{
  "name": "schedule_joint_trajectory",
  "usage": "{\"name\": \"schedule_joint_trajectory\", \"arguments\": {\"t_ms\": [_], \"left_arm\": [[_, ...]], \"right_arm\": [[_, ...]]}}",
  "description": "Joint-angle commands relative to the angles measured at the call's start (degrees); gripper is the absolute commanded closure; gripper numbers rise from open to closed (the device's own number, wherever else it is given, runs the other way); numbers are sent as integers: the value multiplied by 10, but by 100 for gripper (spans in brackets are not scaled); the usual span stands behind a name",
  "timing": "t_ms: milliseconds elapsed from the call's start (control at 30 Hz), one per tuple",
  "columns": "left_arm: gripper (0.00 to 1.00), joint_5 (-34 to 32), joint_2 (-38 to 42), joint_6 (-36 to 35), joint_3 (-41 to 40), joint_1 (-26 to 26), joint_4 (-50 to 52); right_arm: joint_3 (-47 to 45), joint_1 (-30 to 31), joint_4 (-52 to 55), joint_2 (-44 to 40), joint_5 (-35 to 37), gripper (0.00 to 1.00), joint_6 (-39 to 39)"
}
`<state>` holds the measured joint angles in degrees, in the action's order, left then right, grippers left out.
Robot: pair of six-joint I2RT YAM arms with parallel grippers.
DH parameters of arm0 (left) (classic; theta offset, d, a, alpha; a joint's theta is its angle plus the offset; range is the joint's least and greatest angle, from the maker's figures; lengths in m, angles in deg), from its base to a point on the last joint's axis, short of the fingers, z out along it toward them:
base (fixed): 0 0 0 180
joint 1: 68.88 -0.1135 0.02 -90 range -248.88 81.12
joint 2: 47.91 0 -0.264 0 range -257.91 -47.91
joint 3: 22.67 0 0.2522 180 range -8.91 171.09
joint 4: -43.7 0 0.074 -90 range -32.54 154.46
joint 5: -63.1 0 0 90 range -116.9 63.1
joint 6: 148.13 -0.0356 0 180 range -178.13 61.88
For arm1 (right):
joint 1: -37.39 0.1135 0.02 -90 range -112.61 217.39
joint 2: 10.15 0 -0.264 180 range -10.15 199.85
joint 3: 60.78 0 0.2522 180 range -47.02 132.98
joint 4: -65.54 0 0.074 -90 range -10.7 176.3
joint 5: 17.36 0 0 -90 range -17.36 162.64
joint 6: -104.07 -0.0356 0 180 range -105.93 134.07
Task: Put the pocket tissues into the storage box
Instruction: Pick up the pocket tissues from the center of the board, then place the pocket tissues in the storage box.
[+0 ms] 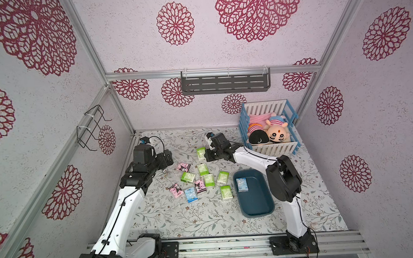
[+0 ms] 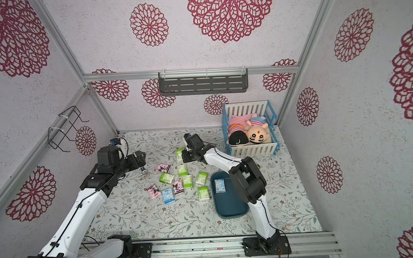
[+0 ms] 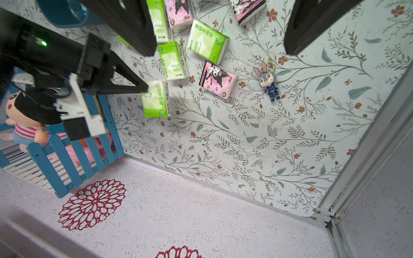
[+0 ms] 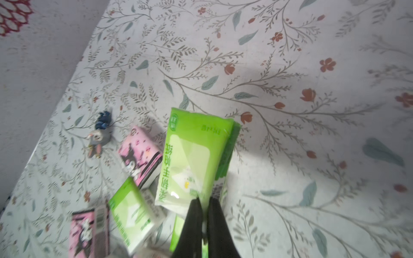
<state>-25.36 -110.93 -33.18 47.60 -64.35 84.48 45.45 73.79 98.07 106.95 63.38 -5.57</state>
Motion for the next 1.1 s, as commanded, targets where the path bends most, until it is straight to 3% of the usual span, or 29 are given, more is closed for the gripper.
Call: {"name": "schedule_joint_trajectory", "arguments": {"t_ms": [0, 267, 533, 633, 800, 1067], "left_arm": [[3, 25, -3, 13, 4, -3, -25], [3, 51, -38, 21, 27, 28, -49], [3, 63, -98, 30, 50, 88, -87], [3, 64, -112, 32, 58, 98, -92], [3, 60, -116, 29, 61, 103, -95], [3, 50, -120, 18, 64, 102, -92]], "right_arm": [[-70, -6, -41, -101, -7, 100, 33], [-274, -43, 53, -363, 35, 100, 70], [-402, -85, 159, -535, 93, 100, 68], [-419, -94, 145, -560, 71, 100, 57], [-430, -97, 164, -527, 72, 100, 35], [-477, -105, 191, -549, 131, 100, -42]]}}
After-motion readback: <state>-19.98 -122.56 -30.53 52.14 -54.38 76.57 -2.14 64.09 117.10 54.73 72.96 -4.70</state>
